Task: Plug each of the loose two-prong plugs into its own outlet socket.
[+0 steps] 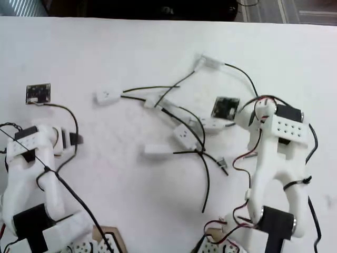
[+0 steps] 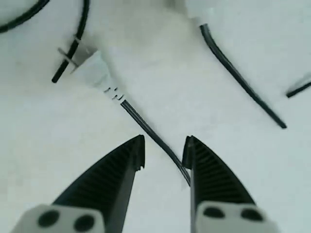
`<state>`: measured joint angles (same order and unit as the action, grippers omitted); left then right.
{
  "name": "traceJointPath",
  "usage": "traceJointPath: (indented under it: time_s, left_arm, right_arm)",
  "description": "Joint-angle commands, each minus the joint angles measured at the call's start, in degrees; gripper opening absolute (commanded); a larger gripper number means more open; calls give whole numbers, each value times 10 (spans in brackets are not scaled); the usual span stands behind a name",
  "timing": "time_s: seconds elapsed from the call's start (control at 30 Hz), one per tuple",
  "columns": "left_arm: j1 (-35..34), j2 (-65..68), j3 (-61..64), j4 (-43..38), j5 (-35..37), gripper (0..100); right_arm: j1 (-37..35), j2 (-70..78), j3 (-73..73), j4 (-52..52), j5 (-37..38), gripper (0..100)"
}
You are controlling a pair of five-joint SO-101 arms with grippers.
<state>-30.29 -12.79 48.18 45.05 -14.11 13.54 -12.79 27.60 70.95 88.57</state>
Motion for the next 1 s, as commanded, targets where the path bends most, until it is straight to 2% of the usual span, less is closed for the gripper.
traceJointPath:
  time_s: [0.0,0.17,0.27,0.43,0.6,0.67,0.83,0.97]
  left_arm:
    - [12,-19,-2,-9,4,323]
    - [12,-19,-2,-9,4,323]
    - [12,-19,-2,-9,4,323]
    - [12,-19,-2,-9,5,323]
    - [12,-19,-2,-9,5,323]
    - [12,-19,-2,-9,5,323]
    - [13,-19,-2,-9,4,286]
    - [13,-19,-3,-9,5,286]
  right_arm:
    - [4,-67,-4,-4,-220,113]
    - [6,-129,3,-1,-477,115]
    - [-6,-164,37,2,-606,113]
    - [-73,-220,134,0,-847,112]
    - [-151,-262,211,1,-1046,115]
    - [-159,-267,220,-5,-1090,116]
    - [-144,-260,230,-50,-1099,116]
    - [-144,-212,238,-72,-1135,115]
